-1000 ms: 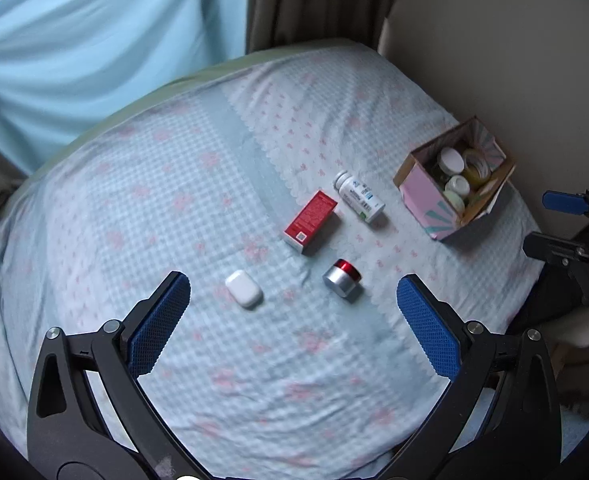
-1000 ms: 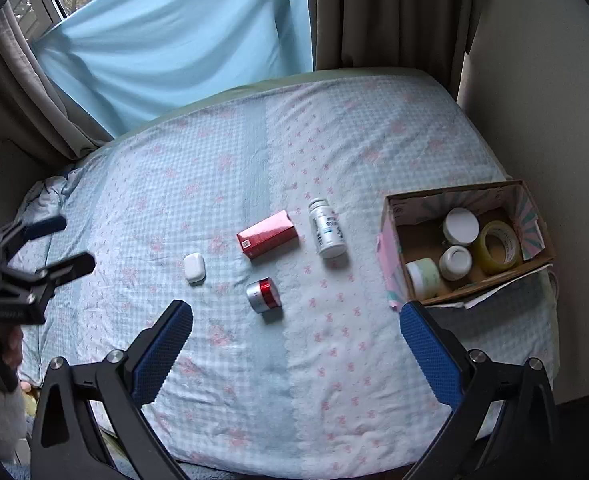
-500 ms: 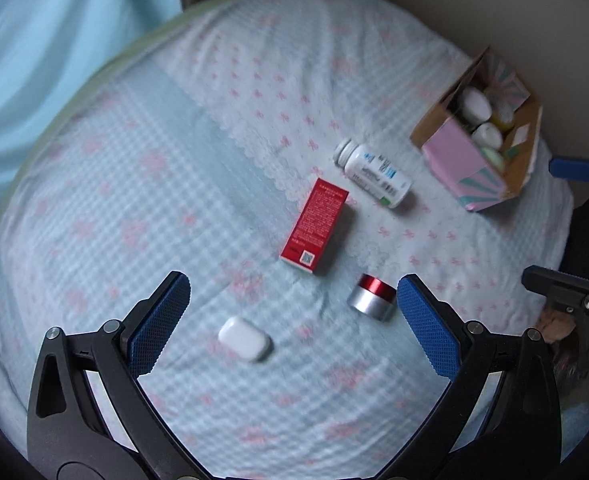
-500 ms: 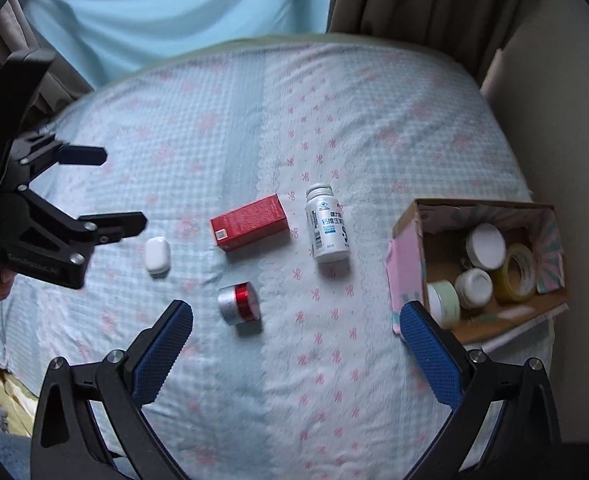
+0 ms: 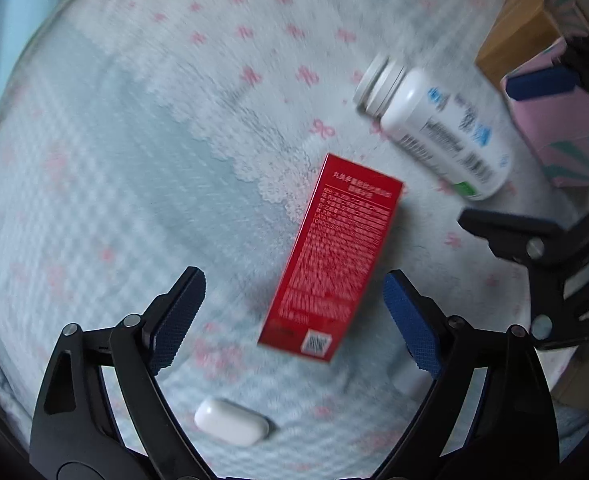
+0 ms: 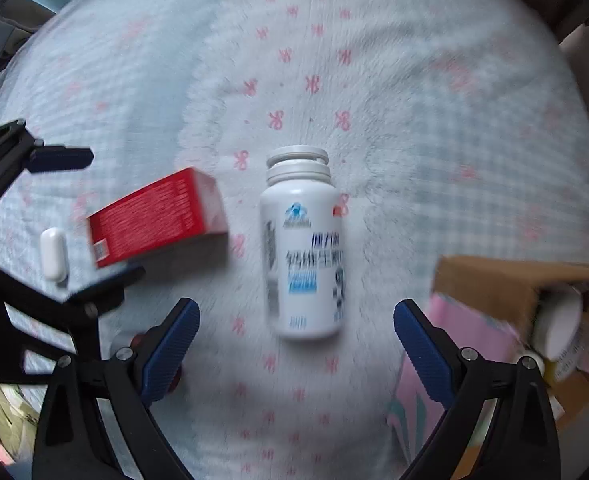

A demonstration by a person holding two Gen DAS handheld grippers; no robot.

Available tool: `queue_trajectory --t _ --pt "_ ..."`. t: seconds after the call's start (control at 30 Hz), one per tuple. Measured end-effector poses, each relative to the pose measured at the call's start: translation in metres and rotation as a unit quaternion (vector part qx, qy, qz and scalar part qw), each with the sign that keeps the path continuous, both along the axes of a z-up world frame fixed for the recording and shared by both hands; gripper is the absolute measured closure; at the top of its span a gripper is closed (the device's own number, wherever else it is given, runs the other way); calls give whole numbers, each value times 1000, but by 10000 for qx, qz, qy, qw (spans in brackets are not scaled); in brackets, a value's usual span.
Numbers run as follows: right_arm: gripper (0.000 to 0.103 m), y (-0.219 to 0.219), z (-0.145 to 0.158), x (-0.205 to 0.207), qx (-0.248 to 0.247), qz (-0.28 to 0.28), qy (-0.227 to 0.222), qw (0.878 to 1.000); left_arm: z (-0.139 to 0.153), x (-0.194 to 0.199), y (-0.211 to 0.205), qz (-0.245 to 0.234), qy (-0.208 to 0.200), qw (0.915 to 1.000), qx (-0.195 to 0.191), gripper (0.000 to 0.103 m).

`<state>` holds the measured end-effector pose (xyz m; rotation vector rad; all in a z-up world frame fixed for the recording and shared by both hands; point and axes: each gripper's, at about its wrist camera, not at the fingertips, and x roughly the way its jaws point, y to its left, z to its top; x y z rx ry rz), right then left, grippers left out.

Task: Organize rigid objects
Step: 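Close the left tool on the red box while the right tool grips the pill bottle, then carry the red box and the pill bottle with both tools over the cardboard box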

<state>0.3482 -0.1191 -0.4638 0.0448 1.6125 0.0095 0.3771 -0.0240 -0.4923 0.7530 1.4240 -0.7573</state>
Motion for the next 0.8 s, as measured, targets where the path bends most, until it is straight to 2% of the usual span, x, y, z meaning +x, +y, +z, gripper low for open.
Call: queue_trajectory --t 0.07,0.23,0.3,0.33,0.37,0.4,0.43,0.47,0.5,0.57,0.8 --pt "16 1 -12 4 43 87 83 9999 -10 0 -3 -58 9 10000 20 16" --pt "17 0 -24 9 139 22 93 9999 -20 -1 -10 -192 -17 9998 -4 19" --pt "17 -3 -27 11 198 -84 94 9997 -23 -2 -14 -214 42 9998 -4 30" --pt "17 -4 -28 12 232 -126 108 9996 -25 -2 -15 -209 63 9998 -9 31" --pt "18 -5 -30 14 232 -163 125 9995 -26 -3 -16 -187 96 9998 -52 37" --pt "24 -6 -30 14 222 -180 127 9995 -26 -5 -17 -183 145 9997 -109 44" --pt "40 -7 -32 15 213 -176 157 9995 -26 -7 -19 -194 142 9996 -156 47" --pt "48 -7 -32 15 98 -150 199 9996 -26 -12 -21 -231 116 9995 -207 58" --pt "52 -7 -34 19 29 -130 202 9997 -25 -18 -21 -286 81 9993 -243 61" --pt "56 -6 -31 18 49 -138 172 9997 -24 -23 -22 -315 43 9991 -274 61" --pt "57 -6 -19 14 70 -343 46 9994 -16 -18 -7 -89 182 9988 -436 62"
